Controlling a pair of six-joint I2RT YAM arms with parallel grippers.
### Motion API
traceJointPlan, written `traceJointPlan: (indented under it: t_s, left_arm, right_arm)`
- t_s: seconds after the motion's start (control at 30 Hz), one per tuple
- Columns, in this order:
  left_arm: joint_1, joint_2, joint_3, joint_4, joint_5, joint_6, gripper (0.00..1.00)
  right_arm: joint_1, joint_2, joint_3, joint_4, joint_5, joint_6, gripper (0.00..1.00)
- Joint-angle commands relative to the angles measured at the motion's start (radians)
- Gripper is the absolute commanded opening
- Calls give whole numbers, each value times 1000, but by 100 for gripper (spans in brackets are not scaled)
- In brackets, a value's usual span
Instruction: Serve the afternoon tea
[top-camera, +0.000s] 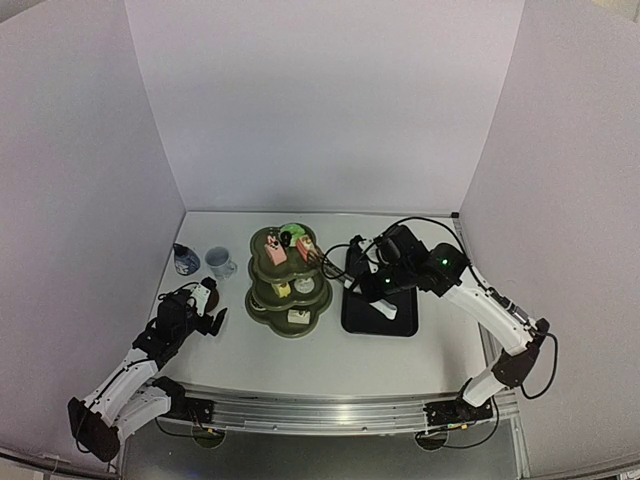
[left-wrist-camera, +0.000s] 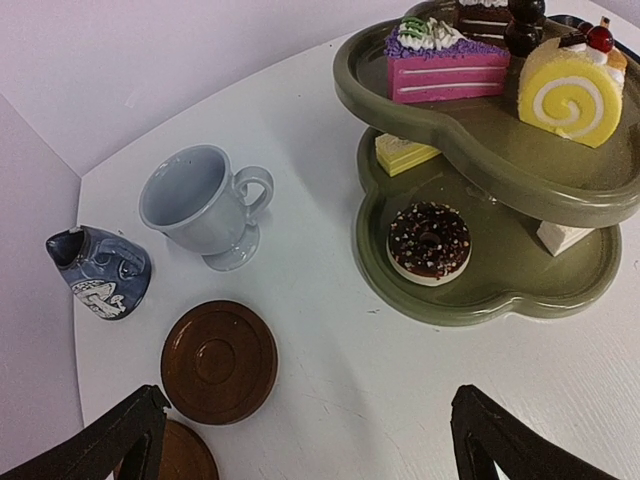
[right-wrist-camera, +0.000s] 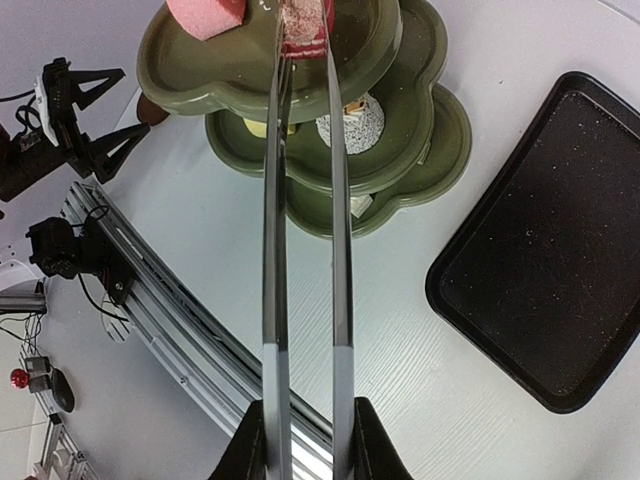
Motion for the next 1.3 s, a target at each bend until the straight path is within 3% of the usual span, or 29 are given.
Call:
traceJointPlan:
  t_s: [0.0, 0.2, 0.6, 1.27]
  left_arm:
    - [5, -12, -6, 24, 13, 1, 100]
    - [4, -10, -6, 24, 14, 2, 100]
    - [4, -14, -6, 21, 16, 5, 99]
    - [5, -10, -2, 12, 20, 2, 100]
  right_arm:
    - [4, 3, 48, 21, -3, 6, 17]
    - [25, 19, 146, -88, 42, -45, 14]
    - [25, 239, 536, -485, 98, -115, 11]
    - [31, 175, 483, -607, 105, -67, 5]
